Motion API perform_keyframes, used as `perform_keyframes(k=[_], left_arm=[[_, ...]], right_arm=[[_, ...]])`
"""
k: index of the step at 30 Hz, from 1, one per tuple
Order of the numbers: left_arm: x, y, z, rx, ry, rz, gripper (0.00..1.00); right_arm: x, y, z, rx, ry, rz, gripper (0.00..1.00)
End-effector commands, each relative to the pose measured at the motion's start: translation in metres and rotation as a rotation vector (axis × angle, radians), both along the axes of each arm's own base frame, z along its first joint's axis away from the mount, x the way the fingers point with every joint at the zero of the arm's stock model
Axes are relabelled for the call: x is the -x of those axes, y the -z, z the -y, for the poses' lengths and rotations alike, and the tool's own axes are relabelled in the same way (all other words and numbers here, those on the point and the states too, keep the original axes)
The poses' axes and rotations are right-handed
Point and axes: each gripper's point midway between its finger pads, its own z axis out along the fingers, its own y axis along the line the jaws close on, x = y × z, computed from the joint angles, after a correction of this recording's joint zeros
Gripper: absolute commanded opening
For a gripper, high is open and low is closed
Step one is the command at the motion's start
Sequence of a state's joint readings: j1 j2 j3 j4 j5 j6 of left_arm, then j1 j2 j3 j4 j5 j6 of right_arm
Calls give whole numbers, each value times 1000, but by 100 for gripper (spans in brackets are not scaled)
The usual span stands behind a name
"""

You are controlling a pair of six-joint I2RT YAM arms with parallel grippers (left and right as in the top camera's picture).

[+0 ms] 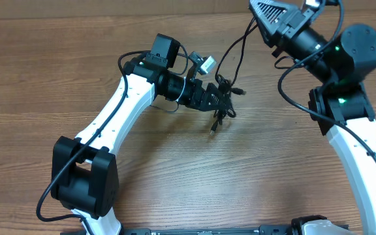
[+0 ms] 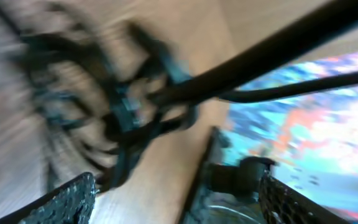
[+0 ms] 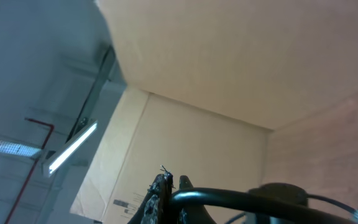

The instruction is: Untangle cables

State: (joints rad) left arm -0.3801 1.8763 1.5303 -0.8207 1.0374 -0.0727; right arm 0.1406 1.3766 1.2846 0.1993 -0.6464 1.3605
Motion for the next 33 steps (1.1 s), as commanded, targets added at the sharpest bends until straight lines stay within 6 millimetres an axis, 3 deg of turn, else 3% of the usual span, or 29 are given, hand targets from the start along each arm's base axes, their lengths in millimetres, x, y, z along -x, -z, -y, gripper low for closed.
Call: perform_keyframes(k=[1, 5, 11, 18, 25, 33], left_arm=[[-23, 38, -20, -250, -175, -16, 79], [-36, 52, -34, -362, -279, -15, 73], [-39, 49, -32, -345, -278, 0, 74], [-17, 22, -6, -125, -63, 69, 74], [-29, 22, -6, -137, -89, 119, 67], [-50, 21, -7, -163, -184, 141, 60]], right_arm=[[6, -11, -13, 0, -51, 30, 4], [5, -10, -13, 0, -52, 27, 4], [7, -10, -15, -17, -71, 9, 4], [8, -10, -15, -16, -76, 9, 4], [11, -10, -18, -12, -99, 9, 4], [20, -9, -37, -12, -146, 8, 4]])
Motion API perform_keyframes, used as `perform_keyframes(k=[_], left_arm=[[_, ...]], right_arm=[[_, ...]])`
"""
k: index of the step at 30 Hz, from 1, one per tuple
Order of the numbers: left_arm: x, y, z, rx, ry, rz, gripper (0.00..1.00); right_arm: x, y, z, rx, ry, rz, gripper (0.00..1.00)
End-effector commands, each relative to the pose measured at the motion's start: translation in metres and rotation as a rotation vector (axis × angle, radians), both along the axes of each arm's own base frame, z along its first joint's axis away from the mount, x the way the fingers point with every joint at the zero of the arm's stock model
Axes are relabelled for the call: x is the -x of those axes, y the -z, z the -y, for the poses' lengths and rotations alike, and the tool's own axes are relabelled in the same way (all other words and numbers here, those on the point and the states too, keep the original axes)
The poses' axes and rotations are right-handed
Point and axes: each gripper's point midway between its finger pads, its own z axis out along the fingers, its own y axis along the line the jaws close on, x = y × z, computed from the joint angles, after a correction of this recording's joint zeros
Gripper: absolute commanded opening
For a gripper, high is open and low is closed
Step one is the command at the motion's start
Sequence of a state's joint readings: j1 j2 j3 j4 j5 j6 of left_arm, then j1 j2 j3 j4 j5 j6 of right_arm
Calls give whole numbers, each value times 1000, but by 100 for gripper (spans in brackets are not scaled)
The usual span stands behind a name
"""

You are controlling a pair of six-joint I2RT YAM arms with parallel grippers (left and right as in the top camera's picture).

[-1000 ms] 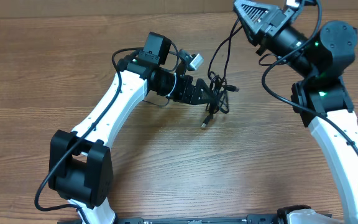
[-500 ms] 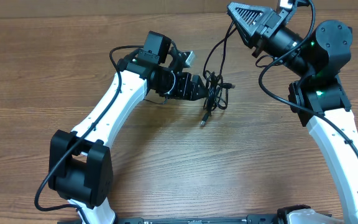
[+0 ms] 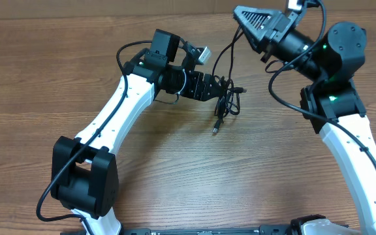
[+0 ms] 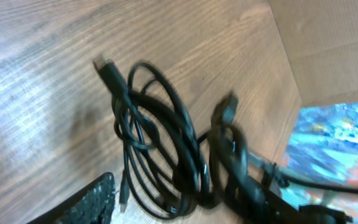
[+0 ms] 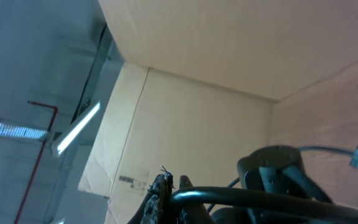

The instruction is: Untangle cables

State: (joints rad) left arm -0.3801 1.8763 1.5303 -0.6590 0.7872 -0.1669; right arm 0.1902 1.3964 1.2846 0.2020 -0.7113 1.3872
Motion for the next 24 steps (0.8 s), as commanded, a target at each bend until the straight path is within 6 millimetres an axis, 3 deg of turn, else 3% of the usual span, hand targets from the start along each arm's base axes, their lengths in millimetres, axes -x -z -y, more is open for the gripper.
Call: perform_keyframes(k=[1, 6, 9, 13, 18, 19, 22, 24], left_arm=[[-2, 5, 2, -12, -18, -10, 58], [-5, 8, -2, -40, -37, 1, 33], [-12, 16, -9, -98, -85, 5, 26], [-18, 30, -25, -200, -172, -14, 7], [-19, 49, -54, -361, -289, -51, 6], [-19, 54, -62, -408, -313, -57, 4], [-17, 60, -74, -476, -340, -60, 5], [-16, 65, -86, -542, -366, -58, 11]], right_arm=[[9, -17, -10, -11, -28, 42, 4], [6, -15, -11, -13, -19, 36, 4], [6, -15, -11, -12, -20, 35, 4], [4, -15, -10, 29, 3, 89, 4], [-15, 9, 4, 149, 134, 89, 4], [-25, 26, 13, 199, 204, 38, 4], [-36, 49, 30, 306, 313, -2, 4], [-45, 65, 48, 406, 419, -20, 4]])
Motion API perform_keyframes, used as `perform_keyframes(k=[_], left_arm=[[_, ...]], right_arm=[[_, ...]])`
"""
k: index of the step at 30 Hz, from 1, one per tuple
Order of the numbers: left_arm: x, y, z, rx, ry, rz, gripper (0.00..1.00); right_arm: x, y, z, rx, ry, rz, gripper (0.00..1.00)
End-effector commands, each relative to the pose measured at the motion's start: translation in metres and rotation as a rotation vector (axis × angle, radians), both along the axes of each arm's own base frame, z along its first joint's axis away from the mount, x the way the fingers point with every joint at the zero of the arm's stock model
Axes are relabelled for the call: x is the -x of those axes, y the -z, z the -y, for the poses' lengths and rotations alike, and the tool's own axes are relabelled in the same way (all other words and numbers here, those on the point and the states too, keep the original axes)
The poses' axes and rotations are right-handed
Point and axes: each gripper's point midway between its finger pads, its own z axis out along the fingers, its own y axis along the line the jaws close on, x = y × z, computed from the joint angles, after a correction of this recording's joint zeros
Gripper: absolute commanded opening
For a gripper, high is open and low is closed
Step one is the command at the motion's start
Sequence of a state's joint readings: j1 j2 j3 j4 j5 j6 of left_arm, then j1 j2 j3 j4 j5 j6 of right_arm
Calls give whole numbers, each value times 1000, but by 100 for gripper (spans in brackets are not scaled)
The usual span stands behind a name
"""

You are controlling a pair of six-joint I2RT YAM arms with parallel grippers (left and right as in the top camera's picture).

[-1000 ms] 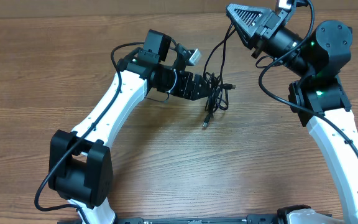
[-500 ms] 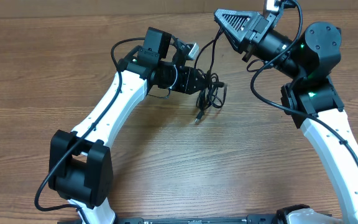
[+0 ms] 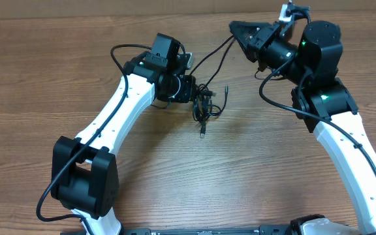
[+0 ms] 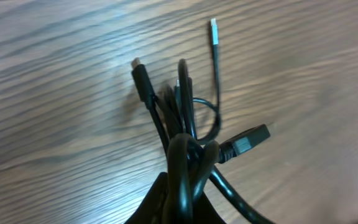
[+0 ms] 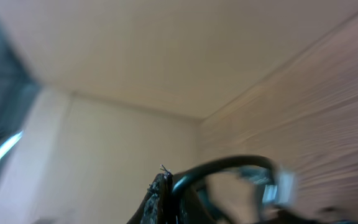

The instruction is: Untangle cables

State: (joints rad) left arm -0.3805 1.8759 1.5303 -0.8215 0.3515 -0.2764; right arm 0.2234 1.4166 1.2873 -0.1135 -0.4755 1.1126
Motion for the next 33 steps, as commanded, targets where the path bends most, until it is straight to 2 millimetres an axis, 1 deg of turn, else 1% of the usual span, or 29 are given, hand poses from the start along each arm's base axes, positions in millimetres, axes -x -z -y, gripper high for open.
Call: perform_keyframes(k=[1, 2, 3, 4, 5, 6, 7, 10, 13, 15, 17, 18, 19, 23, 25, 26, 27, 29, 30, 32, 33], left_arm=[[-4, 15, -28, -171, -80, 12, 14], [-4, 16, -31, -184, -85, 12, 15], [-4, 17, -34, -202, -90, 10, 16], [-3, 17, -34, -203, -90, 8, 16], [-3, 17, -34, -203, -90, 7, 16], [-3, 17, -34, -202, -89, 7, 16], [-3, 17, -34, -201, -89, 7, 15], [-3, 17, -33, -195, -86, 5, 9], [-2, 17, -33, -196, -87, 3, 4], [-2, 17, -33, -196, -92, -1, 4], [-1, 17, -32, -187, -105, -9, 4], [-1, 17, -30, -176, -104, -14, 4], [0, 14, -22, -132, -87, -19, 4], [0, 2, -3, -24, -48, -22, 4], [-3, -2, -2, -16, -46, -14, 4], [-4, -2, -2, -19, -50, -8, 4], [-5, -2, -4, -29, -55, -3, 4], [-6, 1, -12, -60, -71, -6, 13], [-1, 5, -19, -95, -83, -27, 23], [7, 10, -27, -137, -89, -61, 45], [11, 12, -31, -161, -93, -77, 50]], right_arm=[[-21, -3, 44, 215, 245, 101, 4], [-23, 2, 52, 255, 286, 91, 4], [-26, 13, 68, 329, 360, 67, 4], [-26, 20, 77, 363, 402, 38, 8], [-25, 26, 83, 382, 425, 14, 13], [-24, 30, 85, 399, 432, -1, 17], [-23, 35, 86, 421, 428, -10, 19], [-20, 43, 87, 461, 412, -28, 25], [-17, 51, 89, 498, 404, -50, 26], [-15, 57, 90, 510, 400, -74, 35], [-11, 65, 90, 522, 388, -106, 47], [-9, 69, 89, 528, 379, -122, 50], [-4, 80, 88, 544, 358, -164, 56], [5, 108, 86, 580, 313, -264, 66], [8, 120, 82, 584, 282, -303, 72], [9, 127, 78, 581, 254, -326, 73], [10, 131, 76, 577, 238, -336, 74], [12, 143, 67, 562, 184, -373, 76], [14, 151, 62, 556, 154, -400, 79], [16, 159, 59, 552, 131, -424, 85], [17, 161, 58, 550, 123, -432, 88]])
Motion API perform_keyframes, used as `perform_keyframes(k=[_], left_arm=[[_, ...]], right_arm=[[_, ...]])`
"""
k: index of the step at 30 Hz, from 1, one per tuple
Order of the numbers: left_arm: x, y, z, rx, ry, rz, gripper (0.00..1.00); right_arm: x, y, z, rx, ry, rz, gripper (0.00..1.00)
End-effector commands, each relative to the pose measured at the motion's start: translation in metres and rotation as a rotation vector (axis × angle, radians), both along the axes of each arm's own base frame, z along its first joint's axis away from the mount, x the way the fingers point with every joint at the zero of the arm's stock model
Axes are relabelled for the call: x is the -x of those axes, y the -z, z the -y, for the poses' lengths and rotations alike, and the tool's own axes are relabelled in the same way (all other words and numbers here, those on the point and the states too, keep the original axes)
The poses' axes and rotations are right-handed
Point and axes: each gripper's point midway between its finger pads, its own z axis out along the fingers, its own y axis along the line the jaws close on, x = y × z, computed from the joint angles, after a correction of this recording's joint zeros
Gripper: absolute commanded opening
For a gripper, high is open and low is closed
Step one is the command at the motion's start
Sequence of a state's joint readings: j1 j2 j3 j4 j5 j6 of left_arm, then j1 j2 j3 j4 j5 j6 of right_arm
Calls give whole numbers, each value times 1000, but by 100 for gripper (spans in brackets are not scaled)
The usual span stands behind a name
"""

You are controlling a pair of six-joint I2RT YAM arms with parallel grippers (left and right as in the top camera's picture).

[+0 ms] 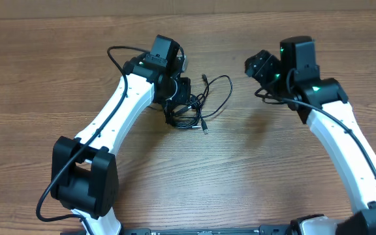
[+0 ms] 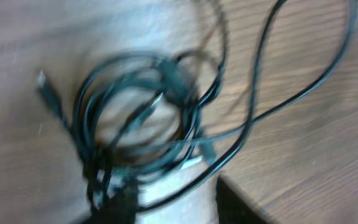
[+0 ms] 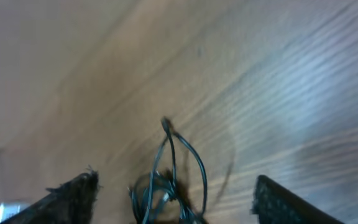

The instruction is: Untangle cables

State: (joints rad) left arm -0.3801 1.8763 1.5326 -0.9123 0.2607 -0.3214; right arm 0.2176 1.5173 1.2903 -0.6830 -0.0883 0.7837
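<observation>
A tangle of thin black cables (image 1: 189, 112) lies on the wooden table, with one loose loop (image 1: 220, 93) spreading to its right. My left gripper (image 1: 180, 98) hangs right over the tangle. In the blurred left wrist view, the coils (image 2: 138, 118) fill the frame, and the left gripper (image 2: 176, 208) has its fingers apart with strands crossing the gap. My right gripper (image 1: 253, 65) is off to the right of the loop, clear of it. In the right wrist view the right gripper (image 3: 179, 199) is wide open, with the cables (image 3: 166, 180) some way ahead of it.
The wooden table (image 1: 57, 78) runs out to all sides. Its back edge (image 1: 194, 13) meets a cardboard wall. Each arm's own black wiring loops beside it.
My right gripper has let go of the cable end and now stands open, lower and to the right. The bundle lies flatter and further left, with a loop spread out. The left fingers have parted.
My right gripper held one cable end high at the back right while my left gripper was open at the tangle. The left gripper was then shut on the bundle and further left. Now the right has released the end, and the bundle lies on the table.
</observation>
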Motion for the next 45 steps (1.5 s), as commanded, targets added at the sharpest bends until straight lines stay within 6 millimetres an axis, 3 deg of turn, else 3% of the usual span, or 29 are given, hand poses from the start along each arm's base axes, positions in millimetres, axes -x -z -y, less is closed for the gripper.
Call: perform_keyframes(k=[1, 7, 11, 15, 19, 23, 25, 27, 28, 32, 37, 40, 41, 45], left_arm=[[4, 3, -14, -77, -20, -24, 52], [30, 5, -10, -76, 160, -81, 55], [24, 4, 1, -83, 275, 2, 56], [14, 1, 16, -95, 407, 113, 65], [1, 12, 2, -252, 410, 157, 67], [3, 30, 1, -271, 430, 115, 65], [6, 48, 0, -283, 437, 69, 53], [7, 59, -1, -290, 437, 38, 21], [8, 61, -2, -290, 432, 31, 14], [7, 60, -1, -284, 397, 26, 4], [2, 36, 3, -256, 354, 58, 4], [2, -7, 17, -166, 360, 111, 4], [1, -45, 27, -93, 342, 162, 4], [1, -103, 35, 5, 292, 254, 4]], right_arm=[[0, 0, -13, -42, -52, -17, 89], [6, 7, -13, -42, -58, -57, 93], [9, 7, -20, -72, -83, -67, 94], [9, 7, -20, -74, -86, -69, 94], [11, 8, -20, -72, -85, -78, 94], [11, 8, -20, -72, -85, -79, 94], [11, 9, -20, -71, -85, -79, 95], [11, 9, -20, -71, -85, -79, 94], [11, 9, -20, -71, -84, -79, 94], [9, 8, -19, -70, -83, -73, 94], [9, 9, -19, -68, -82, -74, 94], [10, 12, -17, -57, -74, -83, 94], [11, 16, -16, -51, -70, -90, 94], [15, 23, -15, -48, -69, -107, 94]])
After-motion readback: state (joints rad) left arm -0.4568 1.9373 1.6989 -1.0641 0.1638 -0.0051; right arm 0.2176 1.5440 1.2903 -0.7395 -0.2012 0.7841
